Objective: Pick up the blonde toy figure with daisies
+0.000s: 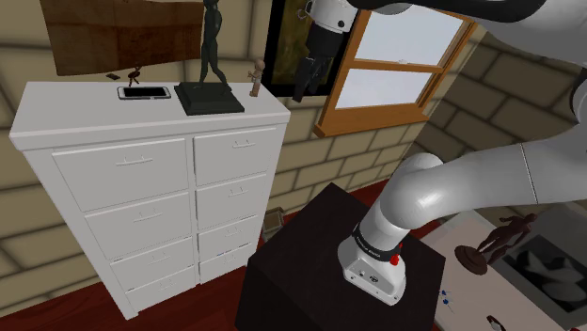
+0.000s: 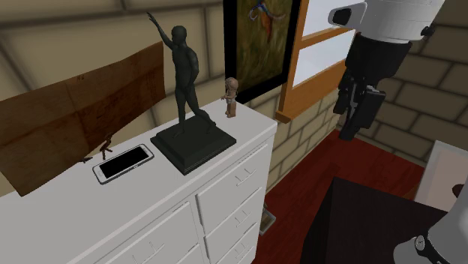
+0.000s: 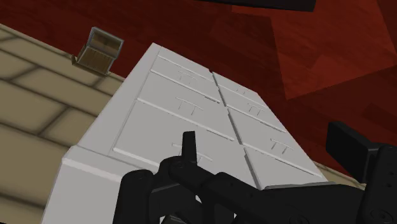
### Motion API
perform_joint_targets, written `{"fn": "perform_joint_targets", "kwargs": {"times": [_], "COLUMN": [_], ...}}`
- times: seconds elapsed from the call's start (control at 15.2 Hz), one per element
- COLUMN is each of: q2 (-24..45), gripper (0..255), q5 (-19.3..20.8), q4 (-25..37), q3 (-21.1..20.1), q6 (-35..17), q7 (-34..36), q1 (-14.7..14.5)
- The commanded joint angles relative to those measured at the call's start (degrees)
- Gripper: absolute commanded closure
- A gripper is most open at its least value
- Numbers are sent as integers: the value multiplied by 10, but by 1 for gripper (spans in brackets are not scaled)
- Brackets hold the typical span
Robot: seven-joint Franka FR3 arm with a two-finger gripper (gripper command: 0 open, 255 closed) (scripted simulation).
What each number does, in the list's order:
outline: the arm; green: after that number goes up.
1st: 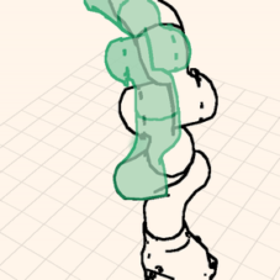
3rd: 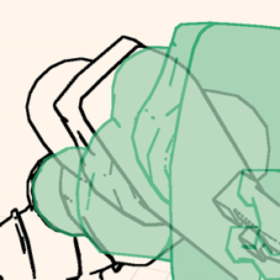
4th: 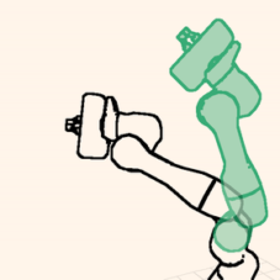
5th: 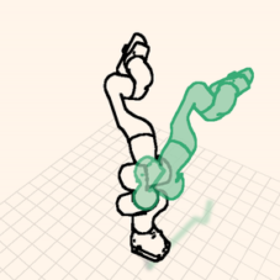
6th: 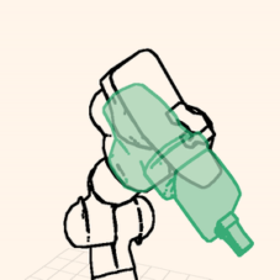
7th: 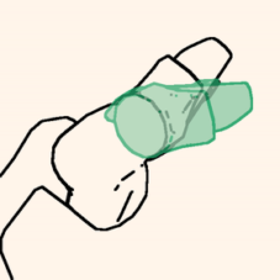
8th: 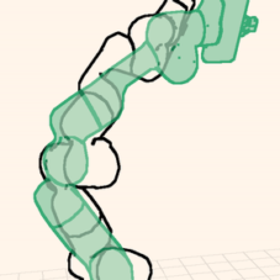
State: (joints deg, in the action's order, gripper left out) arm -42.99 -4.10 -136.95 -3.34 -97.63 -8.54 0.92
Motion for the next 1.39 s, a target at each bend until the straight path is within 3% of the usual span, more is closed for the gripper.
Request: {"fn": "perform_joint_targets", "kwargs": {"times": [0.0, 0.66, 1.32], "q2": [0, 191, 396], "gripper": [0, 0, 0], "q5": [0, 45, 50], "q4": [0, 125, 324], "q3": [0, 55, 92], "q6": [0, -79, -102], "q7": [0, -102, -194], "q1": [0, 19, 32]}}
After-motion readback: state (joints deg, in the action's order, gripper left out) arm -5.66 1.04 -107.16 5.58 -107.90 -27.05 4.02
